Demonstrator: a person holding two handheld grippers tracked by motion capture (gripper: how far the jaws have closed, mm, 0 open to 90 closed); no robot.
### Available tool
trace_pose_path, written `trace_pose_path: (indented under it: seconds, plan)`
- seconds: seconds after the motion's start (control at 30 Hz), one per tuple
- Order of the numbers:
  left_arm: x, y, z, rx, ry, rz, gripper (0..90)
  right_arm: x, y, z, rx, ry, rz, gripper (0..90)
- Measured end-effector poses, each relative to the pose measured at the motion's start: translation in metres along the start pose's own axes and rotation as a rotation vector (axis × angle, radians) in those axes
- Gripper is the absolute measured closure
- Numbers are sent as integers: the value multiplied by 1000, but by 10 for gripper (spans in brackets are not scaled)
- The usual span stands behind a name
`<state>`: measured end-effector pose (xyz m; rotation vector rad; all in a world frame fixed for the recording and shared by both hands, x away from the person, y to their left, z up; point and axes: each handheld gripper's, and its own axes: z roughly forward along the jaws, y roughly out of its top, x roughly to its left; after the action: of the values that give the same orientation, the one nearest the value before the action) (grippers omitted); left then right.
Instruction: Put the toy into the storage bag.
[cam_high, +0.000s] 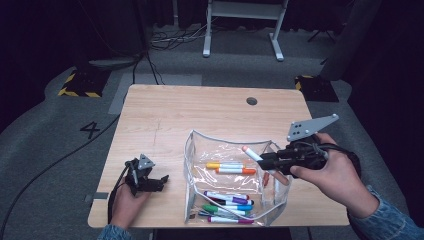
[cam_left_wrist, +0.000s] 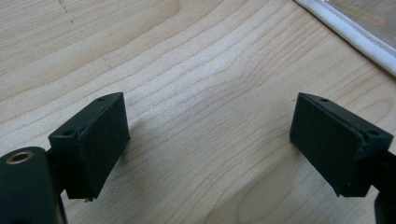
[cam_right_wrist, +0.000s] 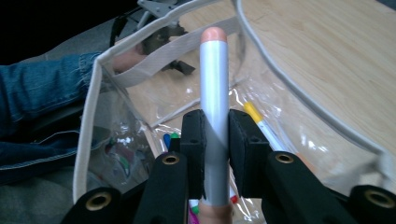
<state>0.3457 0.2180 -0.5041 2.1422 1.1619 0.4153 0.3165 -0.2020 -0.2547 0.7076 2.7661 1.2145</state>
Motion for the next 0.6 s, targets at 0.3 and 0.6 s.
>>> trace_pose_path:
  seconds: [0.3,0.6]
  plan:
    - [0,0,0,0,0,0,119,12,17,30,63,58,-49,766]
    - [0,0,0,0,-1,0,119,23,26,59,141,107,-92,766]
